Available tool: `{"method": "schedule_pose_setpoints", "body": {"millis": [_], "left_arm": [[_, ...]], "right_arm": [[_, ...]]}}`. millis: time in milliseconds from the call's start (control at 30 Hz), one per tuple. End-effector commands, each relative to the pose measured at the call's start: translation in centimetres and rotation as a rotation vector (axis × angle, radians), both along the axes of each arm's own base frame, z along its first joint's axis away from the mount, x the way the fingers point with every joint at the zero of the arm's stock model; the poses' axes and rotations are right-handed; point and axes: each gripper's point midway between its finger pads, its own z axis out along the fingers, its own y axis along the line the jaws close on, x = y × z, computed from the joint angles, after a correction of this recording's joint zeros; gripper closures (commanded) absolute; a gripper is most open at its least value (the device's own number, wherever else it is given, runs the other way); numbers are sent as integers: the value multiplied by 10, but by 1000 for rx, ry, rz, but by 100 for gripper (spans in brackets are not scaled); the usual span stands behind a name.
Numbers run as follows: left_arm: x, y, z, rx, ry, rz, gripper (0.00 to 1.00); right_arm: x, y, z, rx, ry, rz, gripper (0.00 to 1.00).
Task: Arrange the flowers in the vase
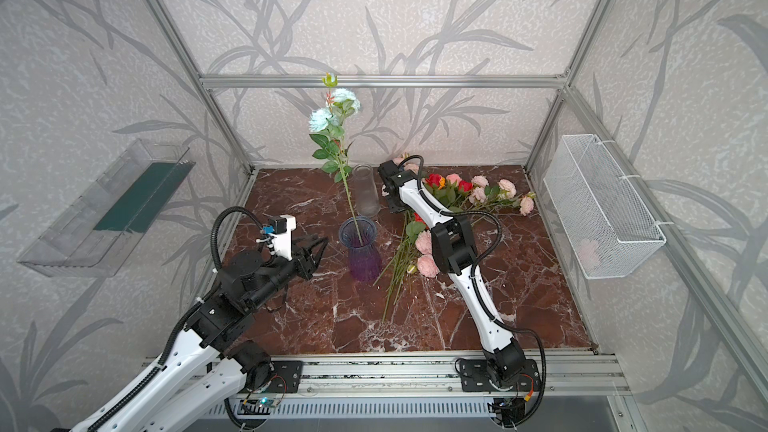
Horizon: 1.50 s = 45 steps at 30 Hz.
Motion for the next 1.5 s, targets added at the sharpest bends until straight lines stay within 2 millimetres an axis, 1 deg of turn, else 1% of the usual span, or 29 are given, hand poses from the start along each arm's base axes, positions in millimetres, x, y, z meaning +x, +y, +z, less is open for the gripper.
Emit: {"method": "schedule_pose_setpoints", "body": {"millis": [0, 67, 133, 167, 200, 267, 300, 500, 633, 733, 833, 900, 933, 1033, 1200, 1233, 1300, 1367, 1400, 1467], "left_arm": [[0, 2, 2, 0, -12, 14, 60], [0, 1, 2, -1, -12, 8, 60], [1, 1, 2, 3, -8, 12, 60], [1, 1, 1, 1, -7, 8, 60], [2, 0, 1, -2, -6, 8, 60], [2, 0, 1, -4, -6, 7, 60], [2, -1, 1, -4, -5, 6, 60], [1, 0, 0, 0, -1, 7, 60], [1, 0, 0, -4, 0, 10, 60], [1, 1, -1, -2, 1, 11, 60], [2, 1, 0, -1, -2, 13, 60], [2, 1, 0, 0, 0, 11, 60], [2, 0, 0, 0, -1, 12, 60], [2, -1, 0, -3, 3, 4, 60], [2, -1, 0, -5, 1, 6, 60], [2, 0, 0, -5, 0, 6, 60], [1, 0, 1, -2, 0, 6, 60], [1, 0, 3, 0, -4, 7, 60], [1, 0, 3, 1, -6, 7, 60], [1, 0, 6, 0, -11, 6, 60]], "right_arm": [[-6, -12, 34, -40, -26, 19, 69], [-8, -15, 41, -44, -40, 16, 69], [-9, -13, 45, -22, -60, 24, 67], [-9, -13, 43, -10, -68, 25, 67], [-9, -13, 41, 0, -72, 23, 69], [-11, -11, 36, 36, -54, 23, 76], [-10, -13, 30, 38, -43, 13, 78], [-8, -12, 15, 75, 20, 9, 80], [-6, -7, 5, 116, 55, 12, 81], [-5, -5, 6, 125, 58, 16, 82], [-4, -5, 12, 134, 54, 15, 91], [-3, -3, 19, 145, 39, 22, 90], [-2, -2, 20, 148, 35, 28, 87], [-4, -1, 12, 141, 57, 47, 80], [-9, -1, 6, 135, 88, 52, 80], [-10, -2, 7, 135, 91, 50, 84], [-8, -1, 17, 146, 72, 45, 93], [-6, 0, 35, 165, 34, 37, 98], [-4, 2, 48, 181, 6, 36, 99], [-1, 5, 78, 226, -54, 33, 100]]}}
